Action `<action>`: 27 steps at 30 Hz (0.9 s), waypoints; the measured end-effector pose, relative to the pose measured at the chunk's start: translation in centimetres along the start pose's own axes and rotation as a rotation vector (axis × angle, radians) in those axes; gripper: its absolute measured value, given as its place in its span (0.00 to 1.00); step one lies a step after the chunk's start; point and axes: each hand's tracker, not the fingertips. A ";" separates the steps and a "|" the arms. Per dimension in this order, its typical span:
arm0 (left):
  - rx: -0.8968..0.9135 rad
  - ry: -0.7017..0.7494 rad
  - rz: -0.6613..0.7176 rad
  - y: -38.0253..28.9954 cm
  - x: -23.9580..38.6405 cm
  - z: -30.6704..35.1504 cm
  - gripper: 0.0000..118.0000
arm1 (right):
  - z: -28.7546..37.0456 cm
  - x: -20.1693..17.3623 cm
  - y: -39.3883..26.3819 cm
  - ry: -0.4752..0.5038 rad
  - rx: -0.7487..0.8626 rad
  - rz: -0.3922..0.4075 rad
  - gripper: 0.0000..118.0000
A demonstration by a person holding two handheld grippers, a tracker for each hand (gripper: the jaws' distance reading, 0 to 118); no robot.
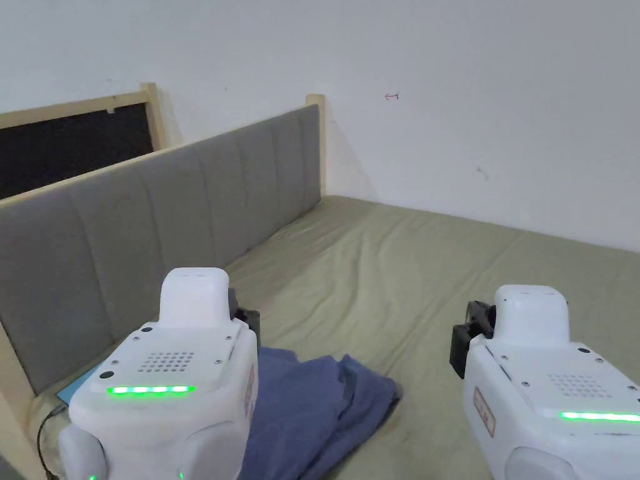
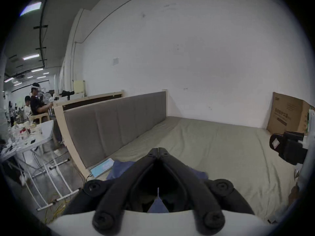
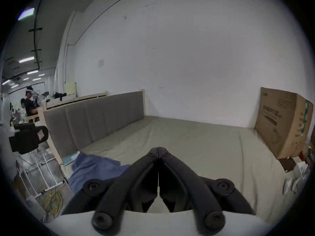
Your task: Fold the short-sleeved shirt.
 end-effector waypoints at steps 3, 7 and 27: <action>-0.069 0.010 -0.001 -1.1 -0.3 -2.0 0.00 | -0.6 -0.3 -0.6 0.012 -0.023 0.007 0.00; -0.214 -0.066 0.060 -4.3 -0.2 -7.3 0.00 | -1.9 0.4 -2.1 0.014 -0.086 -0.039 0.00; -0.852 -0.151 -0.048 -19.8 6.5 -23.8 0.86 | -8.5 1.8 -8.2 -0.015 -0.336 0.014 0.00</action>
